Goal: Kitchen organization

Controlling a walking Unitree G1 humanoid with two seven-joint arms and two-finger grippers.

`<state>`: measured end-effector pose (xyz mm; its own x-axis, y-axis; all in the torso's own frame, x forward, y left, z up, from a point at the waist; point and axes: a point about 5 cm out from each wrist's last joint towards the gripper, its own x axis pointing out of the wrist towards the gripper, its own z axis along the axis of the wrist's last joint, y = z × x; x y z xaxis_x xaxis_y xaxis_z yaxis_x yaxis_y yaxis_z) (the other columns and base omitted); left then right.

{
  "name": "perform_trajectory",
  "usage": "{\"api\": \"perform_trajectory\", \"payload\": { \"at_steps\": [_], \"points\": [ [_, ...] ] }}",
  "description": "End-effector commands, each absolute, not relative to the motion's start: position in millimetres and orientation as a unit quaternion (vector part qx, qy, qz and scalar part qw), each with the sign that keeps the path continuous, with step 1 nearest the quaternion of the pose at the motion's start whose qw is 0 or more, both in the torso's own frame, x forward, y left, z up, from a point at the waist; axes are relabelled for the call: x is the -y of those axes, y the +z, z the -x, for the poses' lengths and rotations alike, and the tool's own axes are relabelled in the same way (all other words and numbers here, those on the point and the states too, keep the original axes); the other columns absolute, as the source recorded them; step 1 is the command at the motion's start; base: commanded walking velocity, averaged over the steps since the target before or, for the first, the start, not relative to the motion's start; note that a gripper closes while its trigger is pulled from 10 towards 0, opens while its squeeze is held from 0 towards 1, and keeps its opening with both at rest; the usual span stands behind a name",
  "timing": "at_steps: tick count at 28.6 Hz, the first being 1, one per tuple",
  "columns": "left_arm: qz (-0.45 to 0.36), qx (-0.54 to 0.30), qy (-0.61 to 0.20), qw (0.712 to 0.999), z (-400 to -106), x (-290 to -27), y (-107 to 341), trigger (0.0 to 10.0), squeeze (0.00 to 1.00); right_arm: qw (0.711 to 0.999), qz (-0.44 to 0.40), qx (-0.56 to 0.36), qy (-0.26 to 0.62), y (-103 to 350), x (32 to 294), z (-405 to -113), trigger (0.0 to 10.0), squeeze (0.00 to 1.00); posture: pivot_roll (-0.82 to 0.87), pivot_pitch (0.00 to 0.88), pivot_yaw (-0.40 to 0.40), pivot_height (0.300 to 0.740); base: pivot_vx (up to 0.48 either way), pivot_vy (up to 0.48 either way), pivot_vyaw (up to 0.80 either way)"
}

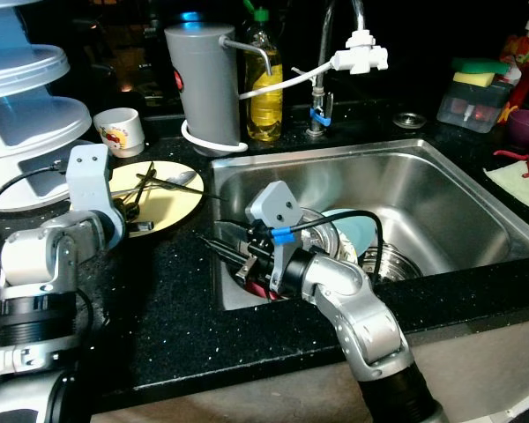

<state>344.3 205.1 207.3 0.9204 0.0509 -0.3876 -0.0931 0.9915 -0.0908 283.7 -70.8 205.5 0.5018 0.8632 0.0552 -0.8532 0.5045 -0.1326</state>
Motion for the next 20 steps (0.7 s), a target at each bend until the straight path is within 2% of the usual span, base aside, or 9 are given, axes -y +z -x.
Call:
{"api": "perform_trajectory", "payload": {
  "at_steps": [1,5,7,8,9,13,15,20],
  "points": [
    [0.059,-0.192,0.039,0.979,-344.6,-204.6,206.0,0.0,0.0,0.865,0.047,0.057,0.496,205.4,69.2,-282.7,10.0,0.0,0.02,0.0,0.006,0.74,0.0,0.0,0.0],
    [0.057,-0.15,0.025,0.987,-347.0,-198.8,219.1,0.0,0.0,0.867,0.038,0.059,0.493,205.8,70.1,-283.6,10.0,0.0,0.03,0.0,0.004,0.74,0.0,0.0,0.0],
    [0.043,-0.084,-0.004,0.996,-347.4,-184.6,239.0,0.0,0.0,0.877,-0.007,0.067,0.476,209.3,73.6,-287.7,10.0,0.0,0.03,0.0,0.003,0.74,0.0,0.0,0.0],
    [0.043,-0.084,-0.004,0.996,-347.4,-184.6,239.0,0.0,0.0,0.877,-0.007,0.067,0.476,209.3,73.6,-287.7,10.0,0.0,0.03,0.0,0.003,0.74,0.0,0.0,0.0],
    [0.036,-0.051,-0.031,0.998,-344.9,-171.4,247.6,0.0,0.0,0.883,-0.046,0.074,0.462,212.7,77.1,-291.6,10.0,0.0,0.03,0.0,0.003,0.74,0.0,0.0,0.0],
    [0.025,-0.034,-0.086,0.995,-339.0,-151.1,245.4,0.0,0.0,0.888,-0.092,0.089,0.442,218.3,83.3,-296.1,10.0,0.0,0.03,0.0,0.003,0.74,0.0,0.0,0.0],
    [0.022,-0.045,-0.127,0.991,-333.4,-139.6,237.8,0.0,0.0,0.893,-0.113,0.092,0.426,221.3,88.4,-299.5,10.0,0.0,0.03,0.0,0.004,0.74,0.0,0.0,-0.8],
    [0.008,-0.053,-0.147,0.988,-331.7,-137.8,233.0,0.0,0.0,0.901,-0.109,0.098,0.408,223.9,92.6,-303.3,10.0,0.0,0.02,0.0,0.006,0.74,0.0,0.0,-0.8]
  ]
}}
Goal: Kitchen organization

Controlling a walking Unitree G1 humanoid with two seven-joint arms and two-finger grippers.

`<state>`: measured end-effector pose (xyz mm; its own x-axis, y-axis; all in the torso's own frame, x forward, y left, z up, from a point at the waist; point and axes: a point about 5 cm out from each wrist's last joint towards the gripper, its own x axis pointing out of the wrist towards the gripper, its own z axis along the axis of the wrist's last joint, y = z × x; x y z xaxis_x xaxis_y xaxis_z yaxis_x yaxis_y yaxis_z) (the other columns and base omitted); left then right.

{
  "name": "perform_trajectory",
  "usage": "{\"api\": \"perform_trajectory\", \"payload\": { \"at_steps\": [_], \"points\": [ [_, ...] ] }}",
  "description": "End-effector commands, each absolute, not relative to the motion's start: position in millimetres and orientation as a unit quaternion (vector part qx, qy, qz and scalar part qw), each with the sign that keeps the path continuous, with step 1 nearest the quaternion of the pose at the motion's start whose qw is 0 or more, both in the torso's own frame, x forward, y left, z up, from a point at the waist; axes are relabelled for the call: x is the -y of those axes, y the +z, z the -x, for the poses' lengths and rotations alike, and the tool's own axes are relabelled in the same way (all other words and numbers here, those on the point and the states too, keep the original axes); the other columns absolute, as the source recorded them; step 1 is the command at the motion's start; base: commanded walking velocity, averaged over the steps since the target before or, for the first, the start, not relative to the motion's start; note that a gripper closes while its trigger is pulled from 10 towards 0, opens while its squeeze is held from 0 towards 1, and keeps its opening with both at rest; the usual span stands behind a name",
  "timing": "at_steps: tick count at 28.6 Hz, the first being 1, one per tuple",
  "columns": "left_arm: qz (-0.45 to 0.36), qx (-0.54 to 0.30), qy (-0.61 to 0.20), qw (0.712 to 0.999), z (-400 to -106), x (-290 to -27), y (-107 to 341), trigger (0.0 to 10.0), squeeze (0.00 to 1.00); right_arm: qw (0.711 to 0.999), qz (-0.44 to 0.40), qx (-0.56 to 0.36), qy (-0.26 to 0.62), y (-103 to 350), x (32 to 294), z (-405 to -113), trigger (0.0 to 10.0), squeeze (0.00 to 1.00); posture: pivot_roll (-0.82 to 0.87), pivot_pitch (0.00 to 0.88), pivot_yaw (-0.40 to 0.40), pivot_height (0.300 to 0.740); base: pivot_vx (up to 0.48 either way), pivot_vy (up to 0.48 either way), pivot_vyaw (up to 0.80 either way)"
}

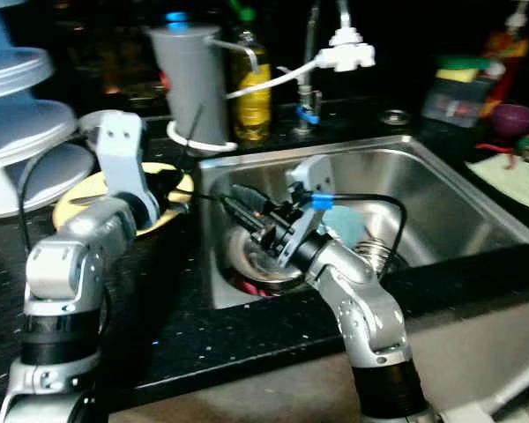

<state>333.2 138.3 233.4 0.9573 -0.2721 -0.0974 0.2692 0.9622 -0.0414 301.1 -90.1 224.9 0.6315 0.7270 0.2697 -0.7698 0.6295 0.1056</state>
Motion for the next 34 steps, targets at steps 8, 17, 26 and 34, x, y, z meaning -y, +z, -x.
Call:
{"api": "perform_trajectory", "payload": {
  "at_steps": [8,17,26,34],
  "points": [
    [-0.056,-0.087,-0.205,0.973,-330.0,-134.1,218.8,10.0,0.12,0.906,-0.101,0.099,0.399,223.9,93.3,-304.9,10.0,0.0,0.02,0.0,0.012,0.74,0.0,0.0,-0.06],
    [-0.086,-0.061,-0.277,0.955,-322.7,-124.2,216.2,10.0,1.0,0.906,-0.099,0.101,0.398,225.2,93.7,-304.9,10.0,0.0,0.01,0.0,0.013,0.74,0.0,0.0,0.0],
    [-0.085,0.003,-0.175,0.981,-334.1,-146.9,238.9,10.0,0.0,0.903,-0.096,0.102,0.405,225.5,90.6,-304.2,10.0,0.0,0.02,0.0,0.009,0.74,0.0,0.0,0.0],
    [-0.272,0.045,-0.045,0.96,-335.5,-184.1,253.9,10.0,0.0,0.901,-0.091,0.1,0.412,225.1,86.3,-303.5,10.0,0.0,0.02,0.0,0.008,0.74,0.0,0.0,0.0]
  ]
}}
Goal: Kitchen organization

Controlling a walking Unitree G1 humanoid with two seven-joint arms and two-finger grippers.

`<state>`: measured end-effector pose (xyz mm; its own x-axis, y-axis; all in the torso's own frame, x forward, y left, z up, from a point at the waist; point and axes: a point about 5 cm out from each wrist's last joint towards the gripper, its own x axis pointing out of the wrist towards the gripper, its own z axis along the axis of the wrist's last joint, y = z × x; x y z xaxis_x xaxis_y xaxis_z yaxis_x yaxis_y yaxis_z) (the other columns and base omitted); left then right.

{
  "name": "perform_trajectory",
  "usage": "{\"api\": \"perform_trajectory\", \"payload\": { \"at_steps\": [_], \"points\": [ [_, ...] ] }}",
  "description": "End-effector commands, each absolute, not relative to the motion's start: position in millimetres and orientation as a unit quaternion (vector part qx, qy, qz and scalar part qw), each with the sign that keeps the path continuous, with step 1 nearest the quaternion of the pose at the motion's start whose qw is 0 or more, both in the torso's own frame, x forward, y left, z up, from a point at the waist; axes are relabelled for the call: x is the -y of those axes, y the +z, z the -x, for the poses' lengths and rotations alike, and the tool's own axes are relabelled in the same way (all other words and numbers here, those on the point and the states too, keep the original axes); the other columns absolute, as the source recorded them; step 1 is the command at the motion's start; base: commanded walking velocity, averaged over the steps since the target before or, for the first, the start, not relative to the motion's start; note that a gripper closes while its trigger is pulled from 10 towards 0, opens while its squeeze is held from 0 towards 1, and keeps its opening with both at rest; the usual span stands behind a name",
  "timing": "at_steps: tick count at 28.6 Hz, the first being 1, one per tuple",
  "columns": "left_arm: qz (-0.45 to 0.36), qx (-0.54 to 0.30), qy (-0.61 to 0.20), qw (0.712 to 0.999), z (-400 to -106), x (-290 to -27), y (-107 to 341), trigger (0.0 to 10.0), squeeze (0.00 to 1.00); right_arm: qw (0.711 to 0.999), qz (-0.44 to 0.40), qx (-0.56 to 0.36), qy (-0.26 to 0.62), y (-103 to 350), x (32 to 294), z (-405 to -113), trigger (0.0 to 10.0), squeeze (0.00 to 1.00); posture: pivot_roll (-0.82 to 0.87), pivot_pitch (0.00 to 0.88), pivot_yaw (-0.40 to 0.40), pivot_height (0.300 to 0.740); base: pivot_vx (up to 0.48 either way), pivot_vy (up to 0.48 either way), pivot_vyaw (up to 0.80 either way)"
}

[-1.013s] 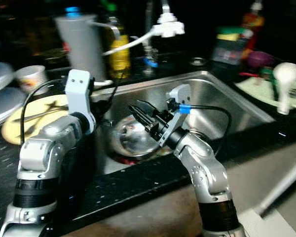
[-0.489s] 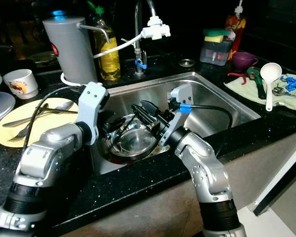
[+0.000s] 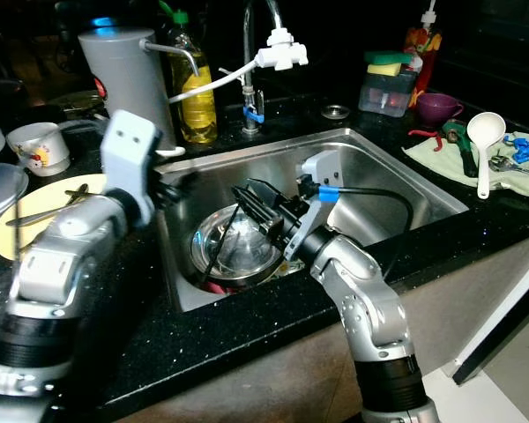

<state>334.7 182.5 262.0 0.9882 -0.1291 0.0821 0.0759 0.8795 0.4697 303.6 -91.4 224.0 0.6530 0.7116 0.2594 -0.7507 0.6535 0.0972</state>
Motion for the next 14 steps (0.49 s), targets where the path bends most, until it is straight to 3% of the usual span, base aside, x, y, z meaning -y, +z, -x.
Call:
{"api": "perform_trajectory", "payload": {
  "at_steps": [1,6,10,12,14],
  "points": [
    [-0.272,0.045,-0.045,0.96,-335.5,-184.1,253.9,10.0,0.0,0.901,-0.091,0.1,0.412,225.1,86.3,-303.5,10.0,0.0,0.02,0.0,0.008,0.74,0.0,0.0,0.0],
    [-0.364,0.034,-0.009,0.931,-333.5,-200.6,248.9,10.0,0.0,0.9,-0.084,0.099,0.416,224.3,84.6,-303.0,10.0,0.0,0.03,0.0,0.007,0.74,0.0,0.0,0.0],
    [-0.36,0.042,0.017,0.932,-331.3,-208.9,250.5,10.0,0.0,0.899,-0.036,0.096,0.426,221.6,81.2,-301.6,10.0,0.0,0.03,0.0,0.007,0.74,0.0,0.0,0.0],
    [-0.233,0.056,0.05,0.97,-326.2,-215.7,255.2,10.0,0.0,0.894,0.059,0.106,0.432,222.8,74.0,-303.6,10.0,0.0,0.03,0.0,0.003,0.74,0.0,0.0,0.0],
    [-0.146,0.061,0.077,0.984,-319.4,-221.5,254.3,10.0,0.0,0.888,0.117,0.12,0.429,227.8,66.4,-308.8,10.0,0.0,0.04,0.0,-0.001,0.74,0.0,0.0,0.0]
  ]
}}
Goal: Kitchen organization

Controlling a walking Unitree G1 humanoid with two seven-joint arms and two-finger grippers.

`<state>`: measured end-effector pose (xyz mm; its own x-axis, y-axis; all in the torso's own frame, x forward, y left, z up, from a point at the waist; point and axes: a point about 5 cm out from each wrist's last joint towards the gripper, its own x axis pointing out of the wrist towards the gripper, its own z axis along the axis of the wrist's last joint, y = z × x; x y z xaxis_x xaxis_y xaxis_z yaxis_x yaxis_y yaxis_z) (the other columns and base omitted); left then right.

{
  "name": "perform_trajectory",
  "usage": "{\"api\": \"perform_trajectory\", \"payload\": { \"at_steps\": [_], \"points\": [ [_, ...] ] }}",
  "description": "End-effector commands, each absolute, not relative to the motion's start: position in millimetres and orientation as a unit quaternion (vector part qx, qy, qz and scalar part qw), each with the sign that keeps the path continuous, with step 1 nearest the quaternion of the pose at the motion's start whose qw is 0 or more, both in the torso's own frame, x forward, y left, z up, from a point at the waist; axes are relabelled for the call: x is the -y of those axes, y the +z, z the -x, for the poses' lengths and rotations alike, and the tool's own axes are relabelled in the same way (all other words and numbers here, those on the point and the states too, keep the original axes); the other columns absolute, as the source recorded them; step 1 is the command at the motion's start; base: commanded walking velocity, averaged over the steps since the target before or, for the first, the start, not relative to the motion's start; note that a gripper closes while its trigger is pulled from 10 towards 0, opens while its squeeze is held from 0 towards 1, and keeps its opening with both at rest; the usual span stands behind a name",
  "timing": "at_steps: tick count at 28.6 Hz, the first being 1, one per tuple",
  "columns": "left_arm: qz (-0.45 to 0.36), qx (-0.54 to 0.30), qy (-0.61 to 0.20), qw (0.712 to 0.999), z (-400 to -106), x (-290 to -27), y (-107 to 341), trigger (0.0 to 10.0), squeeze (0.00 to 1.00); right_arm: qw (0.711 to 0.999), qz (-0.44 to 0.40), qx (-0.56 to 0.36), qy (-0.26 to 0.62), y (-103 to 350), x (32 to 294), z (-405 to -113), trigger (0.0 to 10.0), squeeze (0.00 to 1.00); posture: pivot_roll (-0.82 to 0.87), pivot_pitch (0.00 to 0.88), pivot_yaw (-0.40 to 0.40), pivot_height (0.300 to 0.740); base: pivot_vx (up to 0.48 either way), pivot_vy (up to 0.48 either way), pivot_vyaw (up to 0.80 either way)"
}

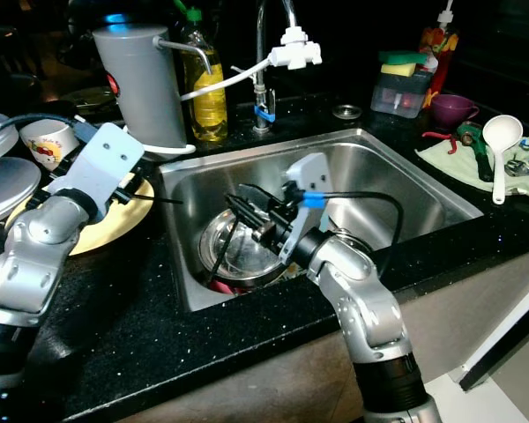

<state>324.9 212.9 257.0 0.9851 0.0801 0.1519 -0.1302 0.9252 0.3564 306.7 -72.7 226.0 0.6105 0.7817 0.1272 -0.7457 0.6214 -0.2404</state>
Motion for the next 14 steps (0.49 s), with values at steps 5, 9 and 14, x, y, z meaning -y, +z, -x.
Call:
{"api": "perform_trajectory", "payload": {
  "at_steps": [5,9,14],
  "points": [
    [-0.107,0.071,0.111,0.986,-304.9,-224.8,250.1,10.0,0.0,0.886,0.154,0.129,0.419,234.2,51.5,-321.8,10.0,0.0,0.07,0.0,-0.022,0.74,0.0,0.0,0.0],
    [-0.107,0.078,0.116,0.984,-291.9,-217.4,245.2,10.0,0.0,0.888,0.157,0.125,0.414,236.4,39.7,-332.3,10.0,0.0,0.09,0.0,-0.033,0.74,0.0,0.0,0.0],
    [-0.136,0.097,0.107,0.98,-274.1,-201.3,242.5,10.0,0.0,0.892,0.143,0.112,0.413,237.7,30.3,-341.3,10.0,0.0,0.11,0.0,-0.043,0.74,0.0,0.0,0.6]
  ]
}}
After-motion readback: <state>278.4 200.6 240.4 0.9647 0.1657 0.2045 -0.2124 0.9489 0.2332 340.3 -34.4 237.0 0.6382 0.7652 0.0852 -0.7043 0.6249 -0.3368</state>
